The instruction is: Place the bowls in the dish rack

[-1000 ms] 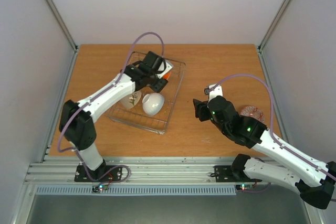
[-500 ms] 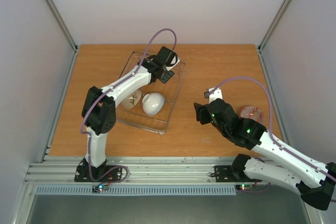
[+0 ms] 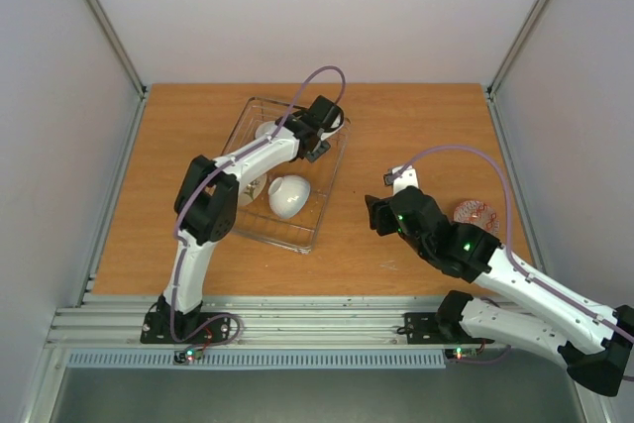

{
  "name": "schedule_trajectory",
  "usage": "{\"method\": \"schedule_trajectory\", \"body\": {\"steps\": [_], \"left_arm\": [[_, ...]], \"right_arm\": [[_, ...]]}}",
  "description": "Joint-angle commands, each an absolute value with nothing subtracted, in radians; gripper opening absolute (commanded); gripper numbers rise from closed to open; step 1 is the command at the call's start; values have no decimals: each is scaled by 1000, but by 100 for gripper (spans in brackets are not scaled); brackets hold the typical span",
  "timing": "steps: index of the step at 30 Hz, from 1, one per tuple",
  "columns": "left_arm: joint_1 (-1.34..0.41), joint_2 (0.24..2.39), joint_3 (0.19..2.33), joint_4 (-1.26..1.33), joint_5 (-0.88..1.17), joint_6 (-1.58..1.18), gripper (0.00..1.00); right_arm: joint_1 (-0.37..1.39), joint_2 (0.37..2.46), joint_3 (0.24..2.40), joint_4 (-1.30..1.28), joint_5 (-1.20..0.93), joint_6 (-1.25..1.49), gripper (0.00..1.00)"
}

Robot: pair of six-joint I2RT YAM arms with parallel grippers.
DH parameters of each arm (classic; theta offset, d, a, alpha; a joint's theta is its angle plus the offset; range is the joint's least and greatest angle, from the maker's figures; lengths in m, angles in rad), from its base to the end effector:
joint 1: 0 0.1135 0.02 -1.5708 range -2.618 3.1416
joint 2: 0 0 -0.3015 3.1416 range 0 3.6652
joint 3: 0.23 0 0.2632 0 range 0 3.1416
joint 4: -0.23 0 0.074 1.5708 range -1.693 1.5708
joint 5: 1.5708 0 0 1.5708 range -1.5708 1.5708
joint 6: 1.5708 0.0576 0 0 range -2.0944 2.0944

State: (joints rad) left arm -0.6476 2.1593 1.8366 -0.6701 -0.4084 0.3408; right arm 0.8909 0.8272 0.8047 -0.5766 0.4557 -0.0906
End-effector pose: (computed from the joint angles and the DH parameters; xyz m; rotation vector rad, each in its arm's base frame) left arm 0.4275 -0.2947 0.2337 1.0439 2.2600 0.3956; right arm 0.1312 0.1219 0.3187 -0.7579 1.9604 -0.0164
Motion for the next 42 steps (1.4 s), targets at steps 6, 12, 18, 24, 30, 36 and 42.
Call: {"method": "schedule_trajectory", "body": {"steps": [6, 12, 18, 24, 30, 36, 42], "left_arm": [[-652, 2246, 1948, -688, -495, 357, 0], [-653, 2309, 1984, -744, -508, 350, 0], [-653, 2334, 1992, -768, -488, 346, 17], [-655, 2334, 1993, -792, -441, 342, 59], [-659, 2333, 1990, -817, -396, 346, 86], [-665, 2319, 1979, -826, -347, 358, 99], [-667, 2303, 1979, -837, -313, 350, 99]], "right_arm": [[893, 827, 798, -566, 457, -89, 68], [893, 814, 796, -569, 460, -86, 68], [894, 806, 795, -571, 459, -82, 68], [892, 790, 793, -575, 463, -78, 68], [893, 772, 790, -577, 467, -74, 68], [894, 754, 786, -579, 472, -72, 68], [894, 751, 785, -584, 485, -72, 68]]}}
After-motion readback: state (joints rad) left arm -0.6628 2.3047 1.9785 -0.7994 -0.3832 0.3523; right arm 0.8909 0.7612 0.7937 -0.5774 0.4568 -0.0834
